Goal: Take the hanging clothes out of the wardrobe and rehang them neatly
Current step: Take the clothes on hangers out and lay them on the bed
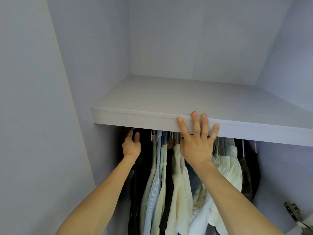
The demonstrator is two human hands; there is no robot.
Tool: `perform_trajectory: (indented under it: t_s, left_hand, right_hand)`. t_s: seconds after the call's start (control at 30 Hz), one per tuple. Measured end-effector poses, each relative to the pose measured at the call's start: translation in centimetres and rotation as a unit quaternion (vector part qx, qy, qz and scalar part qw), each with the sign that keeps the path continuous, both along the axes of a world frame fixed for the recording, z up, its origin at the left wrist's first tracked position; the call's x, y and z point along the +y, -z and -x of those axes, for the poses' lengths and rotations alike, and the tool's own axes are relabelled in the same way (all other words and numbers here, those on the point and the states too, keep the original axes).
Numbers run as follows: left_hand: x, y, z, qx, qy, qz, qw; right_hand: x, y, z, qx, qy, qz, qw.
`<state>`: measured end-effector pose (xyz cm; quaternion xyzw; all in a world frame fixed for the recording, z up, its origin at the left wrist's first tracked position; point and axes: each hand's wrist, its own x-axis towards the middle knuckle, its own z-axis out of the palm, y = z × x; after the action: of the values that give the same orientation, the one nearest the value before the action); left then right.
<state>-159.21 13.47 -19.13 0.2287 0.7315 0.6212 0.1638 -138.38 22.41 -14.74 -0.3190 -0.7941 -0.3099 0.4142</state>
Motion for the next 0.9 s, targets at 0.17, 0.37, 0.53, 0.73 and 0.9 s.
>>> perform_trajectory:
  t_s: [0.17, 0.37, 0.53, 0.73, 0.9]
  left_hand:
    - [-2.0, 1.1, -2.0, 0.054, 0.027, -0.018, 0.998]
    - [-6.4, 4.5, -5.3, 0.034, 0.044, -0.011, 0.998]
    - [-11.3, 5.1, -7.5, 0.035, 0.058, 0.019, 0.998]
    - [-18.7, 6.3, -9.3, 0.019, 0.062, 0.052, 0.997]
    - [-24.7, 6.9, -12.5, -0.001, 0.055, 0.106, 0.993]
  right_hand:
    - [0.0, 0.0, -0.1, 0.001, -0.001, 0.003, 1.000]
    - [-0.6, -0.1, -0.3, -0.020, 0.006, 0.047, 0.999]
    - [-3.9, 0.2, 0.2, 0.018, -0.010, 0.115, 0.993]
    - [-10.8, 9.4, -1.5, 0.021, -0.200, 0.444, 0.873]
    - [-14.7, 12.5, -1.8, 0.039, -0.319, 0.662, 0.677]
